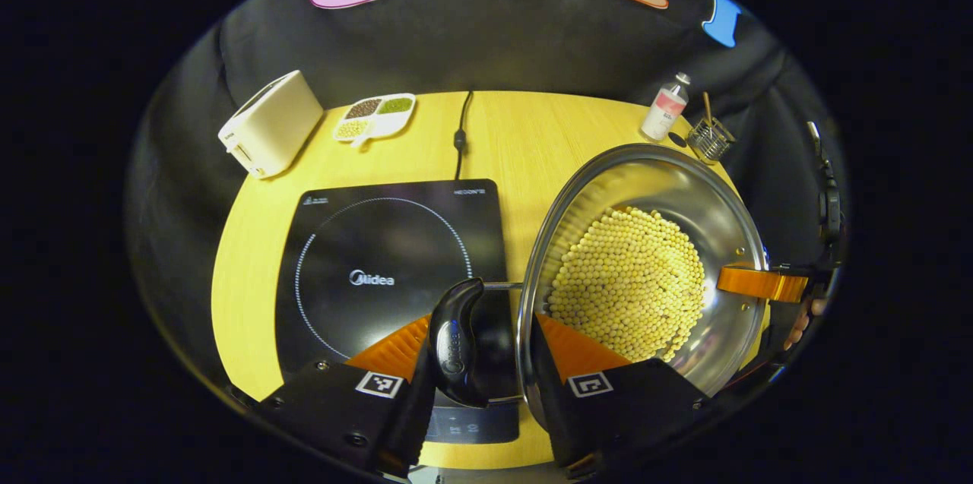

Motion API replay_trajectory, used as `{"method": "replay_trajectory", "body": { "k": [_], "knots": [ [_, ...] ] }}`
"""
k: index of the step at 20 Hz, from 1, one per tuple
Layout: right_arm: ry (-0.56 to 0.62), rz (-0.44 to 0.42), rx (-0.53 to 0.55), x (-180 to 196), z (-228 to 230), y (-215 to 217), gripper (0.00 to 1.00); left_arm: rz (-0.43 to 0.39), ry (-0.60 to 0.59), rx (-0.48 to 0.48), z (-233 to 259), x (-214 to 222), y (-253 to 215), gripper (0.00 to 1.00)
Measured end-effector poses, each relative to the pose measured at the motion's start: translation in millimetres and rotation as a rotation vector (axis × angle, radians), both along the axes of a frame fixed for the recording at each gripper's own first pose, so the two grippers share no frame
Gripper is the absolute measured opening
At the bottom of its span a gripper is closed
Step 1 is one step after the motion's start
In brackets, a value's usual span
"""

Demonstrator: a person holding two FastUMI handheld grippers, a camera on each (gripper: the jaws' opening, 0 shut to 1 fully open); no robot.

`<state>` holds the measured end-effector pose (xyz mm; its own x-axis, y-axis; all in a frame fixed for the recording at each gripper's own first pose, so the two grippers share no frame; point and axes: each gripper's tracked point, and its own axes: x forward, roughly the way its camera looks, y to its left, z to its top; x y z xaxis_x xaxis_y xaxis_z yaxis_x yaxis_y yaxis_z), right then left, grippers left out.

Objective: First push the handle of the pot to place it horizontally, then grasp the pot with both hands and set it on the induction cooktop.

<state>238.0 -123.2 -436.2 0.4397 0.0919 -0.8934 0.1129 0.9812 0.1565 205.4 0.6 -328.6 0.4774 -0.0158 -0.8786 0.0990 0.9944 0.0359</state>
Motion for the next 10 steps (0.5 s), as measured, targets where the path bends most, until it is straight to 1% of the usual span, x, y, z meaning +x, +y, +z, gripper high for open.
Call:
{"method": "replay_trajectory", "body": {
  "k": [1, 2, 5, 6, 7, 8, 9, 10],
  "knots": [
    [-0.006, 0.001, -0.004, -1, 2, 2, 0.49, -0.006, -0.008, -0.001, 2, 2, 9, 0.64],
    [-0.013, -0.002, -0.010, -1, 3, 4, 0.56, -0.009, -0.014, -0.006, 4, 3, 18, 0.64],
    [-0.017, -0.019, -0.039, -5, 7, 13, 0.56, -0.017, 0.000, -0.030, 3, 5, 46, 0.65],
    [-0.019, -0.025, -0.052, -8, 11, 15, 0.56, -0.023, 0.011, -0.036, 2, 7, 56, 0.64],
    [-0.028, -0.024, -0.065, -9, 14, 19, 0.56, -0.037, 0.000, -0.044, 3, 12, 64, 0.65],
    [-0.035, -0.031, -0.068, -10, 17, 23, 0.56, -0.048, -0.008, -0.049, 4, 17, 73, 0.64],
    [-0.034, -0.043, -0.068, -13, 16, 25, 0.50, -0.053, -0.008, -0.051, 3, 18, 83, 0.65],
    [-0.030, -0.049, -0.074, -13, 17, 26, 0.49, -0.061, -0.003, -0.052, 3, 21, 93, 0.65]
  ]
}}
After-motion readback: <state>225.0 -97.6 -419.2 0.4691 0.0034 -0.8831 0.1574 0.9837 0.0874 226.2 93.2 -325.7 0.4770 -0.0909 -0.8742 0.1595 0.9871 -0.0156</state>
